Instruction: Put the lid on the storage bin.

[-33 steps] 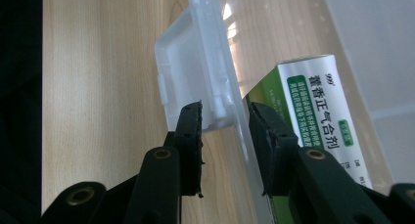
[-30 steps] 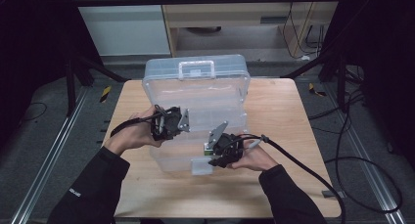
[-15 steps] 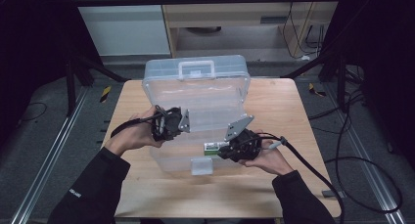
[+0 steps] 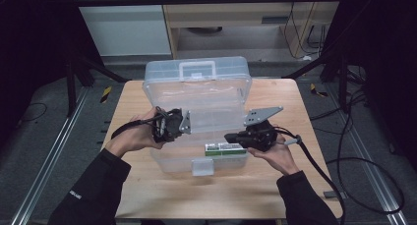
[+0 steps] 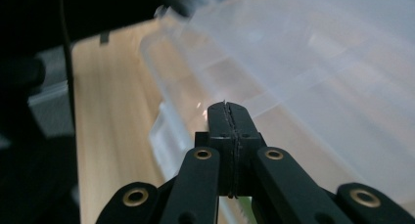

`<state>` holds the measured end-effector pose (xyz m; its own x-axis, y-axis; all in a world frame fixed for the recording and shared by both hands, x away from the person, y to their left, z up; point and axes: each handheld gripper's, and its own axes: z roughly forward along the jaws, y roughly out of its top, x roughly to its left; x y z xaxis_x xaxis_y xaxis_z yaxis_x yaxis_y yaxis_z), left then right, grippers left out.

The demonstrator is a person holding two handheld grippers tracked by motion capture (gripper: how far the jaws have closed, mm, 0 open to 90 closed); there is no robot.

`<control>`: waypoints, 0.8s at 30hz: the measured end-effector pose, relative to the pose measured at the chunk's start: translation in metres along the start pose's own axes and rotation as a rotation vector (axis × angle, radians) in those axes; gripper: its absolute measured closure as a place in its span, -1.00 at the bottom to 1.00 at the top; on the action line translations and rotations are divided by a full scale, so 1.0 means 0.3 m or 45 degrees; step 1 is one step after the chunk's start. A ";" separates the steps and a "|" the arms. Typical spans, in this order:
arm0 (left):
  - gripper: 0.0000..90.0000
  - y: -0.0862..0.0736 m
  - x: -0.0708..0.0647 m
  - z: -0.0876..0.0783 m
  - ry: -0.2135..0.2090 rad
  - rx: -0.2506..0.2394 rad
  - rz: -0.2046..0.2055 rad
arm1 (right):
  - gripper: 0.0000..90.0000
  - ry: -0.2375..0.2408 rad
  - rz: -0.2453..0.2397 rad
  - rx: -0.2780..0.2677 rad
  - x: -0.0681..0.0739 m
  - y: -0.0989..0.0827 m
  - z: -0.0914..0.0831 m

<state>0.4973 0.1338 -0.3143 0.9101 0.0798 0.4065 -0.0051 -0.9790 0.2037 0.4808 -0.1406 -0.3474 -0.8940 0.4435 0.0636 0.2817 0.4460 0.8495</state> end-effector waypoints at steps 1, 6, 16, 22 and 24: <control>0.92 0.000 0.000 0.000 -0.001 0.000 0.000 | 1.00 -0.009 0.014 -0.024 -0.005 0.003 -0.006; 0.92 0.000 -0.002 0.001 -0.007 -0.001 -0.001 | 1.00 -0.102 0.098 -0.185 -0.045 0.017 -0.041; 0.92 0.001 -0.003 0.002 -0.005 0.000 0.005 | 1.00 -0.274 0.226 -0.259 -0.146 0.025 -0.054; 0.92 0.001 -0.006 0.003 -0.006 0.004 0.005 | 1.00 -0.330 0.288 -0.280 -0.193 0.023 -0.053; 0.92 0.001 -0.008 0.003 -0.010 0.006 0.004 | 1.00 -0.334 0.298 -0.281 -0.201 0.024 -0.050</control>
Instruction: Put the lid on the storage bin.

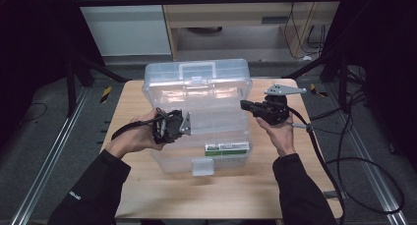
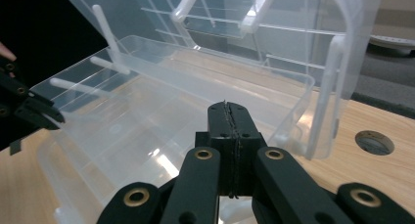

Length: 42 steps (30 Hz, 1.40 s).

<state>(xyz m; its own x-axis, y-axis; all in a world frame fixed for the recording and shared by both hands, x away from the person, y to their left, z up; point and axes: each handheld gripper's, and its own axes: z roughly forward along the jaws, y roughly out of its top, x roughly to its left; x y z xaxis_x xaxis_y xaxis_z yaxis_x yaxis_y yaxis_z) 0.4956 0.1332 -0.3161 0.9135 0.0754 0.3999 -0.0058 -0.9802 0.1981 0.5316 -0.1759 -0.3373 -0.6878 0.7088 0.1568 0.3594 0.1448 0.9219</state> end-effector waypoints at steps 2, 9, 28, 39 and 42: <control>0.92 -0.001 -0.002 0.001 -0.003 -0.001 0.000 | 1.00 -0.009 0.002 0.008 -0.007 0.000 0.003; 0.92 0.001 -0.013 0.003 0.007 0.008 0.006 | 1.00 -0.050 0.012 0.008 -0.022 -0.004 0.000; 0.90 -0.002 -0.037 0.012 -0.005 0.010 -0.004 | 1.00 -0.077 0.035 0.009 -0.036 -0.007 -0.007; 0.86 -0.003 -0.056 0.019 0.011 0.013 0.009 | 1.00 -0.065 0.031 0.021 -0.040 -0.025 -0.017; 0.82 -0.009 -0.058 0.017 0.024 -0.009 -0.009 | 1.00 -0.063 0.026 0.033 -0.038 -0.027 -0.018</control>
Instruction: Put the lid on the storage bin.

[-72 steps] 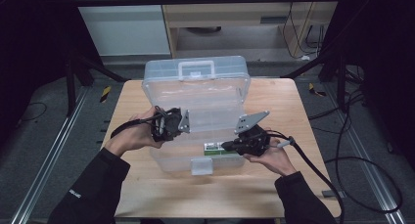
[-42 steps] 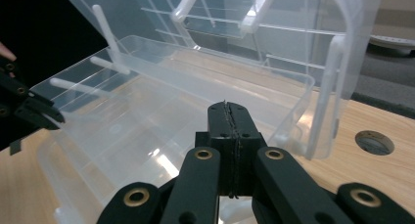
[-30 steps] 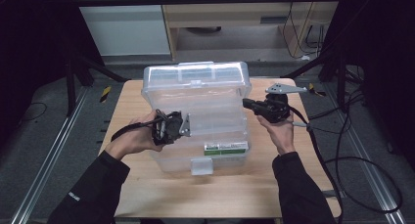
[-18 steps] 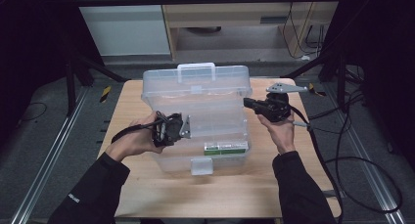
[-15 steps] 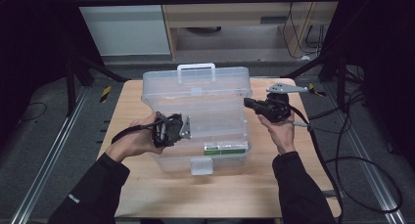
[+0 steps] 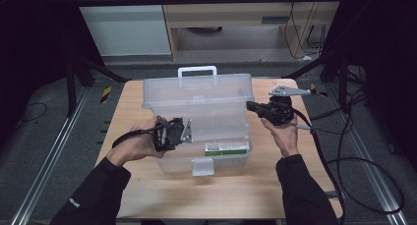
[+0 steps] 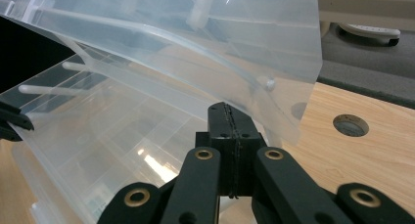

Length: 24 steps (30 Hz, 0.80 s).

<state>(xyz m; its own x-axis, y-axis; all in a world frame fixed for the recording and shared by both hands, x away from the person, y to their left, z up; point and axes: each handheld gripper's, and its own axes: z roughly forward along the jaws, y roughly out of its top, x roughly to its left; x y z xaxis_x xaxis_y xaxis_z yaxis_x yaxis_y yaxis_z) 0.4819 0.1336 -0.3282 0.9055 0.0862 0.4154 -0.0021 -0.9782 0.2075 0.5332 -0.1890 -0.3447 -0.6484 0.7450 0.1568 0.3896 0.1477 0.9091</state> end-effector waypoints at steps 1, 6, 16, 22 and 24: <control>0.81 -0.004 0.002 -0.001 0.005 -0.009 -0.010 | 1.00 0.002 -0.002 0.003 0.002 -0.002 0.000; 0.78 -0.027 0.000 -0.039 0.031 -0.114 -0.096 | 1.00 0.010 -0.010 0.009 0.007 -0.009 -0.001; 0.96 -0.110 -0.027 -0.126 0.163 -0.306 -0.400 | 1.00 0.029 -0.017 0.011 0.015 -0.027 -0.012; 0.98 -0.194 -0.034 -0.124 0.242 -0.425 -0.656 | 1.00 0.035 -0.023 0.023 0.020 -0.040 -0.018; 0.98 -0.224 -0.032 -0.120 0.270 -0.456 -0.744 | 1.00 0.036 -0.029 0.025 0.021 -0.043 -0.019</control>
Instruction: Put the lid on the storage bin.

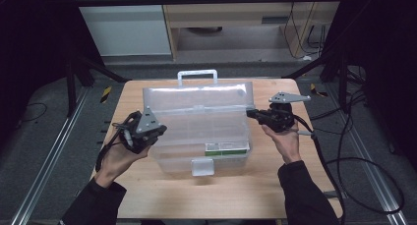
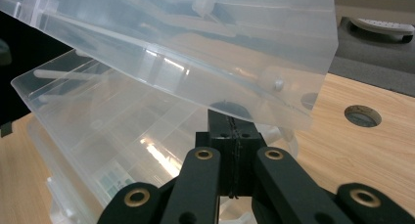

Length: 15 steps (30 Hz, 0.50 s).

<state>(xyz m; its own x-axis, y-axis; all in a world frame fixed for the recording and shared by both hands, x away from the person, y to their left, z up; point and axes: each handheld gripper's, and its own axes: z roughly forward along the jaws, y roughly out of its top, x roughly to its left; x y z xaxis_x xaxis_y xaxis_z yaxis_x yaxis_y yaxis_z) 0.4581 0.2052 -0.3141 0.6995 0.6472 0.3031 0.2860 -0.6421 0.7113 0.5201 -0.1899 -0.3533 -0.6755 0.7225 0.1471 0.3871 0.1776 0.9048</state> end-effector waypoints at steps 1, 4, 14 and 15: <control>0.98 -0.009 0.008 -0.001 0.007 -0.005 -0.023 | 1.00 0.002 0.000 0.002 0.002 -0.002 -0.001; 0.98 -0.047 0.036 -0.001 0.045 -0.035 -0.123 | 1.00 0.004 -0.002 0.004 0.006 -0.008 -0.004; 0.98 -0.160 0.102 0.008 0.115 -0.118 -0.323 | 1.00 0.007 -0.014 0.029 0.016 -0.035 -0.012; 0.98 -0.167 0.105 0.014 0.113 -0.119 -0.337 | 1.00 0.007 -0.013 0.034 0.018 -0.038 -0.013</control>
<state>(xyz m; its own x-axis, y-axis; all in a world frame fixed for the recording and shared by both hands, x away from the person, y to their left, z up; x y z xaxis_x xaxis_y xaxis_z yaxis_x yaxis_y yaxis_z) 0.4685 0.2559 -0.3429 0.5474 0.8233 0.1504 0.3866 -0.4082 0.8270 0.5095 -0.1907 -0.3613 -0.6828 0.7171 0.1399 0.3966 0.2030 0.8952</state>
